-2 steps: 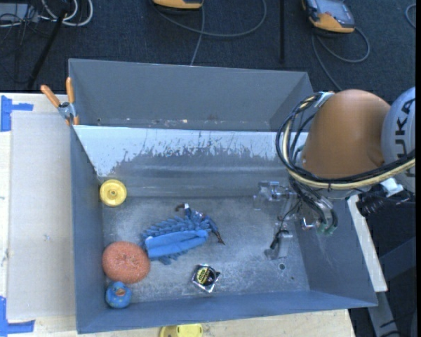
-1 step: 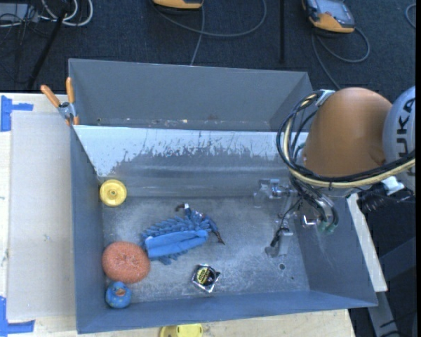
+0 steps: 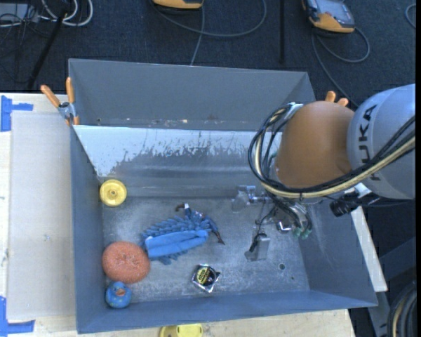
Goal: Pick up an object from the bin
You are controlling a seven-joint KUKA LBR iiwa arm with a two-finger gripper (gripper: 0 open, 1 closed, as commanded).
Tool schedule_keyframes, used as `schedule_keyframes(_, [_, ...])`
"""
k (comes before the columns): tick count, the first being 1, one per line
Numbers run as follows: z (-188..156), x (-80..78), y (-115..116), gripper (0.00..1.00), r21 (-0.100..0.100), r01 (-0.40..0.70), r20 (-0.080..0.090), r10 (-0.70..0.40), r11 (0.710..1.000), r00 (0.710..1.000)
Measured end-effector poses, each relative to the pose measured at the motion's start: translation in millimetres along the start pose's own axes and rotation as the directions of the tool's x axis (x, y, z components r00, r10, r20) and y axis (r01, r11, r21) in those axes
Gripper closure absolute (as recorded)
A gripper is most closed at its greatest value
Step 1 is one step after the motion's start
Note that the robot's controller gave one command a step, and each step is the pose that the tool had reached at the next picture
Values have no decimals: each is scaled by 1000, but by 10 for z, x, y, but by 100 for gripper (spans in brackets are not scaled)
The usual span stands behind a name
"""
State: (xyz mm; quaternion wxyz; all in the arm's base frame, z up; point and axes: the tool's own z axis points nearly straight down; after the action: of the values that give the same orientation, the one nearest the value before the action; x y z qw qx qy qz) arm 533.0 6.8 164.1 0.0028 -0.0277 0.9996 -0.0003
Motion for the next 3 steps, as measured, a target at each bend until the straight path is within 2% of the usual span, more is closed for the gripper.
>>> schedule_keyframes(1, [393, -40, 178, 0, -1, -72, -8, 72, 997, 997])
schedule_keyframes(2, [595, -301, 514, 0, -1, 72, -4, -72, 997, 997])
schedule_keyframes(3, [741, -349, 710, 0, -2, 172, -4, -172, 985, 985])
